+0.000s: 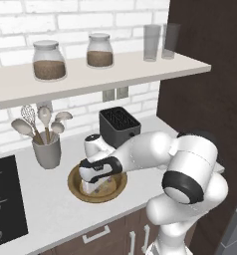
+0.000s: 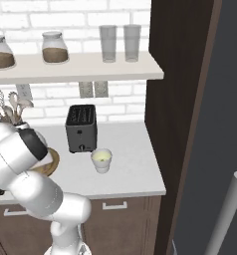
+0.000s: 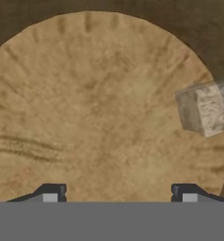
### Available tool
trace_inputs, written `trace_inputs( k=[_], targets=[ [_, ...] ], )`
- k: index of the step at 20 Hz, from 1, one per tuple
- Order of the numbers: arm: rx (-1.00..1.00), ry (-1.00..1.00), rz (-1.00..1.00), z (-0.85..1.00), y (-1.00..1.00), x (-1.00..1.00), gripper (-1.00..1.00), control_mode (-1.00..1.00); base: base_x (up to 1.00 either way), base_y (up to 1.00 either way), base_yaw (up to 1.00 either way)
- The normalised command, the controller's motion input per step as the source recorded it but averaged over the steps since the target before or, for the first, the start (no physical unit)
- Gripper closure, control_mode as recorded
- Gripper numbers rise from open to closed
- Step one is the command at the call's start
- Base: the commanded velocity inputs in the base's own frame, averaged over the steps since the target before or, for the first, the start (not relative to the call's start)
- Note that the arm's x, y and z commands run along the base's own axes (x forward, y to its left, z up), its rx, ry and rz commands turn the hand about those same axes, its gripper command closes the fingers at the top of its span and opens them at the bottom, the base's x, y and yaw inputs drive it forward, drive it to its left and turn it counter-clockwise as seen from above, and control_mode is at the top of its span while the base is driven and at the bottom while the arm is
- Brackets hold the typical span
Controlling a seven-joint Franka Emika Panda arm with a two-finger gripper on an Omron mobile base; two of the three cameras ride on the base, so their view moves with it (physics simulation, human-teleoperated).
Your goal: Grab a lemon wedge from the fridge and one ice cube from the ice bowl, and put them in the glass of lemonade.
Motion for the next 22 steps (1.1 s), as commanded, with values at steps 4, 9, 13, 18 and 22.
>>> trace_inputs(
  k=[4,9,13,18,22],
  targets=[
    [0.00,0.13,0.00,-0.28,-0.23,-0.47,-1.00,-1.00,0.00,0.00,0.00],
    [0.00,0.11,0.00,-0.27,-0.34,-0.37,-1.00,-1.00,0.00,0.00,0.00],
    [0.00,0.06,0.00,-0.31,-0.23,-0.02,-1.00,-1.00,0.00,0.00,0.00],
    [0.00,0.09,0.00,-0.39,-0.34,-0.31,-1.00,-1.00,0.00,0.00,0.00],
    [0.00,0.10,0.04,-0.29,-0.41,-0.48,-1.00,-1.00,0.00,0.00,0.00]
  ],
)
